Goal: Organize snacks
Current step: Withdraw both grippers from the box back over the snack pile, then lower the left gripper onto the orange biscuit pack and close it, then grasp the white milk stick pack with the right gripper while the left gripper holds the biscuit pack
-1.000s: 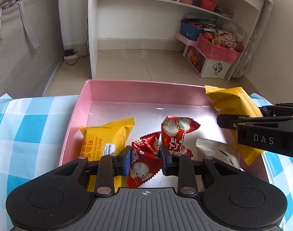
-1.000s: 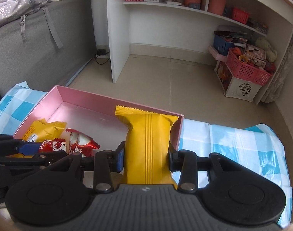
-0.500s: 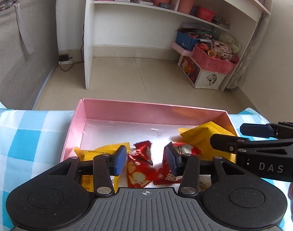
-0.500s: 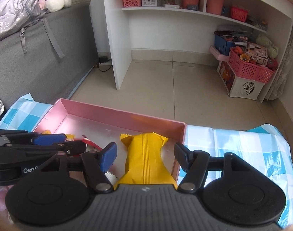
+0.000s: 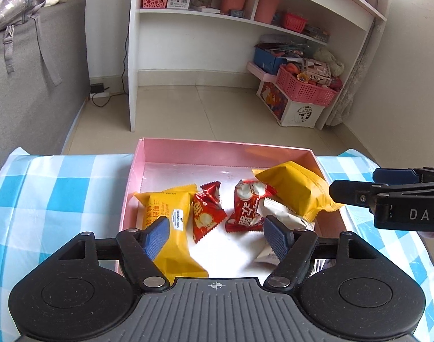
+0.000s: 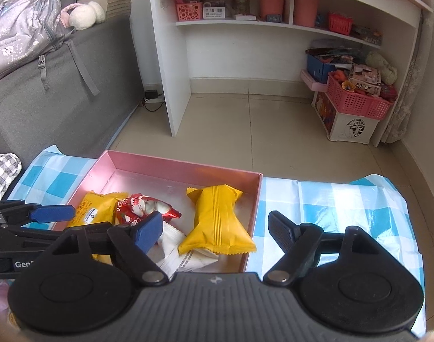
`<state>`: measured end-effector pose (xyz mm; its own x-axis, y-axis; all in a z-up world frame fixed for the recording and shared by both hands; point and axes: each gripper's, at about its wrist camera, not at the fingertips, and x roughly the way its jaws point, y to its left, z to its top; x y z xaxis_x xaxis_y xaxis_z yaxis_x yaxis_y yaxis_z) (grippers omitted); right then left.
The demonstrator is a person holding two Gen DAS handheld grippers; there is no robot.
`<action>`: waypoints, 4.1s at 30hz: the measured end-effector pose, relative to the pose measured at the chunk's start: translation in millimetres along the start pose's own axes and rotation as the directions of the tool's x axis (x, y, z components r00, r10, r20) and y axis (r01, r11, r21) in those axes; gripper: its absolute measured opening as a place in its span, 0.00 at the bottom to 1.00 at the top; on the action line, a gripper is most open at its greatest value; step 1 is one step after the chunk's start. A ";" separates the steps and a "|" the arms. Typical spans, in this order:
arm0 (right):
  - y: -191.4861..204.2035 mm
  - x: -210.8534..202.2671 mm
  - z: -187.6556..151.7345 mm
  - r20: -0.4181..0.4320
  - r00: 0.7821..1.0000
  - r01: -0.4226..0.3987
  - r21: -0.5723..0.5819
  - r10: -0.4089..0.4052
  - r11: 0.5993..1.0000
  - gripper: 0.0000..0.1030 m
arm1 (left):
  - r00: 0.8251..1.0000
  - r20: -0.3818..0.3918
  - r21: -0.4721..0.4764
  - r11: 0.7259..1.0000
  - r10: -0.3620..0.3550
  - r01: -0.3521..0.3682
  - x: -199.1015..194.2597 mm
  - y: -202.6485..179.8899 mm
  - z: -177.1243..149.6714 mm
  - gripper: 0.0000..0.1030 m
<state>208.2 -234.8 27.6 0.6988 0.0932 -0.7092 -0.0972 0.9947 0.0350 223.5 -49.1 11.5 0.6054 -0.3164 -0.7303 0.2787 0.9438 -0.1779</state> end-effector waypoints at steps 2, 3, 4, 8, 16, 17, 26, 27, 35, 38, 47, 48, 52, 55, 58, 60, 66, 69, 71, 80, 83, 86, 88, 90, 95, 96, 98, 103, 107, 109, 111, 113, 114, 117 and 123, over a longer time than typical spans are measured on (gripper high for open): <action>1.5 -8.1 -3.3 0.005 1.000 -0.009 0.011 0.009 1.000 0.81 | 1.000 -0.003 0.002 1.000 0.004 -0.004 -11.0 1.2 -5.6 0.76; 2.4 -13.1 -5.7 0.005 1.000 -0.015 0.018 0.015 1.000 0.82 | 1.000 -0.005 0.001 1.000 0.004 -0.004 -16.6 2.0 -8.5 0.76; 3.7 -17.1 -8.1 0.006 1.000 -0.020 0.022 0.020 1.000 0.82 | 1.000 -0.008 0.001 1.000 0.006 -0.006 -21.7 2.6 -11.7 0.77; 10.6 -32.3 -17.4 0.008 1.000 -0.028 0.019 0.028 0.999 0.85 | 1.000 -0.010 0.013 1.000 0.013 -0.013 -42.0 4.3 -25.6 0.81; 28.2 -60.1 -38.3 0.034 0.999 -0.021 -0.054 0.023 0.998 0.91 | 0.999 -0.011 0.031 0.999 0.032 -0.032 -77.2 8.8 -55.9 0.89; 29.6 -61.5 -40.4 0.036 0.999 -0.023 -0.056 0.025 0.998 0.91 | 0.999 -0.011 0.037 0.999 0.035 -0.035 -81.2 9.7 -61.2 0.90; 44.5 -72.8 -68.2 0.033 0.997 -0.063 -0.060 0.065 0.996 0.96 | 0.997 -0.018 0.088 0.993 0.078 -0.076 -104.7 18.4 -99.2 0.91; 46.6 -73.0 -71.4 0.032 0.997 -0.064 -0.062 0.066 0.996 0.96 | 0.997 -0.018 0.090 0.993 0.080 -0.078 -106.9 20.0 -102.7 0.92; 56.3 -72.3 -94.2 0.033 0.996 -0.078 -0.075 0.081 0.994 0.98 | 0.996 -0.005 0.084 0.992 0.090 -0.089 -116.6 32.2 -124.8 0.94; 55.2 -71.6 -101.6 0.043 0.996 -0.077 -0.071 0.080 0.995 0.99 | 0.995 -0.002 0.082 0.992 0.096 -0.096 -118.3 37.9 -130.4 0.94; 49.3 -58.9 -127.7 -0.008 0.994 -0.110 -0.093 0.110 0.990 0.99 | 0.991 -0.051 0.111 0.987 0.121 -0.115 -110.5 61.4 -152.3 0.94; 49.5 -57.0 -130.2 -0.019 0.993 -0.114 -0.097 0.112 0.989 0.99 | 0.991 -0.058 0.115 0.987 0.117 -0.110 -110.5 63.7 -155.1 0.94; 52.1 -51.6 -137.7 -0.053 0.993 -0.115 -0.129 0.109 0.985 0.99 | 0.992 -0.071 0.112 0.989 0.101 -0.093 -111.2 72.4 -160.4 0.94; 55.9 -47.5 -142.0 -0.081 0.990 -0.127 -0.136 0.116 0.983 0.99 | 0.992 -0.091 0.088 0.993 0.083 -0.075 -110.2 81.8 -163.1 0.94; 57.0 -46.4 -141.1 -0.086 0.986 -0.150 -0.102 0.141 0.983 0.99 | 0.993 -0.102 0.051 0.997 0.064 -0.059 -109.0 88.1 -163.7 0.94; 56.1 -46.5 -137.5 -0.069 0.986 -0.155 -0.070 0.150 0.985 0.99 | 0.994 -0.099 0.045 0.998 0.048 -0.043 -108.2 87.1 -163.5 0.93; 46.9 -38.3 -124.3 -0.015 0.994 -0.104 0.052 0.105 0.993 0.99 | 0.992 -0.126 0.088 0.996 0.022 -0.011 -94.9 71.3 -164.7 0.84; 40.4 -28.8 -120.8 -0.011 0.997 -0.069 0.112 0.071 0.991 0.97 | 0.990 -0.141 0.098 0.995 0.017 -0.004 -88.0 65.1 -165.4 0.73; 38.6 -22.0 -121.0 -0.026 0.998 -0.050 0.126 0.054 0.991 0.94 | 0.988 -0.151 0.100 0.995 0.020 -0.005 -84.4 63.0 -166.0 0.63; 47.6 -6.4 -123.7 -0.089 0.994 -0.050 0.095 0.058 0.994 0.93 | 0.989 -0.145 0.080 0.997 0.037 -0.026 -79.1 59.3 -164.1 0.39; 44.6 -7.1 -124.1 -0.110 0.991 -0.064 0.088 0.074 0.994 0.90 | 0.988 -0.149 0.090 0.995 0.050 -0.036 -80.1 59.3 -164.2 0.37; 36.1 -13.9 -123.7 -0.109 0.991 -0.071 0.079 0.079 0.994 0.89 | 0.986 -0.155 0.091 0.995 0.059 -0.046 -82.1 62.1 -164.9 0.36; 28.5 -16.4 -124.7 -0.119 0.991 -0.055 0.078 0.064 0.995 0.88 | 0.985 -0.158 0.084 0.995 0.067 -0.055 -83.2 64.7 -164.7 0.36; 20.4 -18.0 -126.4 -0.135 0.989 -0.042 0.083 0.053 0.996 0.85 | 0.984 -0.162 0.068 0.996 0.071 -0.060 -83.8 67.4 -163.9 0.36; 4.4 -20.1 -130.3 -0.165 0.986 0.046 0.066 -0.034 0.997 0.80 | 0.981 -0.169 0.051 0.995 0.099 -0.092 -83.3 69.0 -161.5 0.36; 0.8 -21.3 -129.6 -0.163 0.986 0.044 0.085 -0.030 0.995 0.78 | 0.980 -0.170 0.049 0.994 0.101 -0.094 -83.1 68.7 -161.3 0.36; -4.9 -23.1 -128.1 -0.159 0.987 0.033 0.124 -0.013 0.992 0.77 | 0.980 -0.170 0.051 0.994 0.100 -0.092 -82.3 67.5 -161.1 0.36; -9.1 -21.3 -124.4 -0.151 0.988 -0.008 0.205 0.040 0.979 0.77 | 0.982 -0.162 0.060 0.994 0.096 -0.087 -81.0 64.2 -161.6 0.38; -4.2 -15.5 -123.5 -0.157 0.985 -0.031 0.232 0.069 0.972 0.77 | 0.982 -0.157 0.068 0.993 0.104 -0.094 -78.6 61.5 -161.1 0.39; 0.7 -11.2 -123.5 -0.166 0.983 -0.040 0.239 0.082 0.970 0.77 | 0.982 -0.155 0.072 0.992 0.109 -0.099 -76.8 60.3 -160.4 0.39; 7.4 -6.9 -123.2 -0.173 0.982 -0.038 0.235 0.081 0.971 0.74 | 0.981 -0.152 0.075 0.991 0.118 -0.107 -75.6 58.5 -160.0 0.39; 14.4 -2.8 -123.4 -0.178 0.981 -0.031 0.214 0.071 0.976 0.71 | 0.981 -0.147 0.078 0.990 0.129 -0.119 -74.6 56.6 -160.4 0.39; 19.0 -0.9 -123.9 -0.183 0.981 -0.021 0.196 0.058 0.980 0.67 | 0.980 -0.142 0.079 0.989 0.138 -0.128 -74.0 55.3 -160.9 0.39; 32.3 1.4 -125.0 -0.181 0.983 0.024 0.117 -0.002 0.993 0.62 | 0.978 -0.130 0.089 0.985 0.161 -0.150 -72.2 51.7 -161.7 0.39; 52.6 -2.0 -129.1 -0.156 0.987 0.040 -0.028 -0.044 0.999 0.32 | 0.976 -0.128 0.090 0.982 0.176 -0.165 -71.8 49.1 -160.9 0.36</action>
<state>110.2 -188.4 -60.1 0.5829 0.0415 -0.8115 -0.0889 0.9960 -0.0129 73.7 35.3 -50.9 0.5441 -0.1309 -0.8287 0.2411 0.9705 0.0050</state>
